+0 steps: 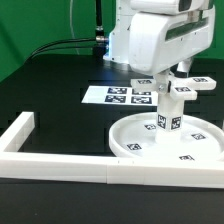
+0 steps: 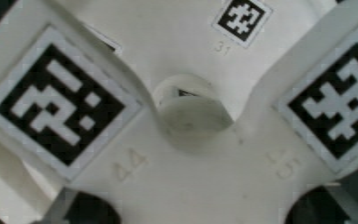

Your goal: Assemble round table

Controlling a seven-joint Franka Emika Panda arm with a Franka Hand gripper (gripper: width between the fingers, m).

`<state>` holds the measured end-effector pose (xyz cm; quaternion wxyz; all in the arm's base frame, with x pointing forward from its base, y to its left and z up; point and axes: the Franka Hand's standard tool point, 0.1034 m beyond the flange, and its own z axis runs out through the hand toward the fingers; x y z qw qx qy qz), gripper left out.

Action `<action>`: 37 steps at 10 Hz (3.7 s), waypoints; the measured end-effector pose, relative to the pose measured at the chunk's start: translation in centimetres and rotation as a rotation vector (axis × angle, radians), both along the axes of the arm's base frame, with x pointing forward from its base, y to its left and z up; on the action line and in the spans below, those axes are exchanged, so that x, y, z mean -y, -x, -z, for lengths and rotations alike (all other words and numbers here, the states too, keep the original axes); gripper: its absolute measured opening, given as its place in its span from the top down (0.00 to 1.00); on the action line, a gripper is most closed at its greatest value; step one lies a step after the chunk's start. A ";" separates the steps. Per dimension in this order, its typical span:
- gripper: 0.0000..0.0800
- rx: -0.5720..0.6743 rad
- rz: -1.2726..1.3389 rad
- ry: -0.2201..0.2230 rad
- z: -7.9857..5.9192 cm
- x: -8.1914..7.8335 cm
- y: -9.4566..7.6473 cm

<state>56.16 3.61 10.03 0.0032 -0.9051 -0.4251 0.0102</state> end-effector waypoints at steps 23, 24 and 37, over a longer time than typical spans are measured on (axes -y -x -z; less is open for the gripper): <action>0.44 -0.099 2.289 -0.095 0.2 -0.2 -0.2; 0.44 -0.112 2.399 -0.092 0.2 -0.2 -0.2; 0.19 -0.141 2.266 -0.107 -1.7 -1.0 -0.2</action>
Offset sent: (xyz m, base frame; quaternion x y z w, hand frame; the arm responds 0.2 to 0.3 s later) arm 0.0000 0.0000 0.0000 0.0000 0.0000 0.1938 0.9810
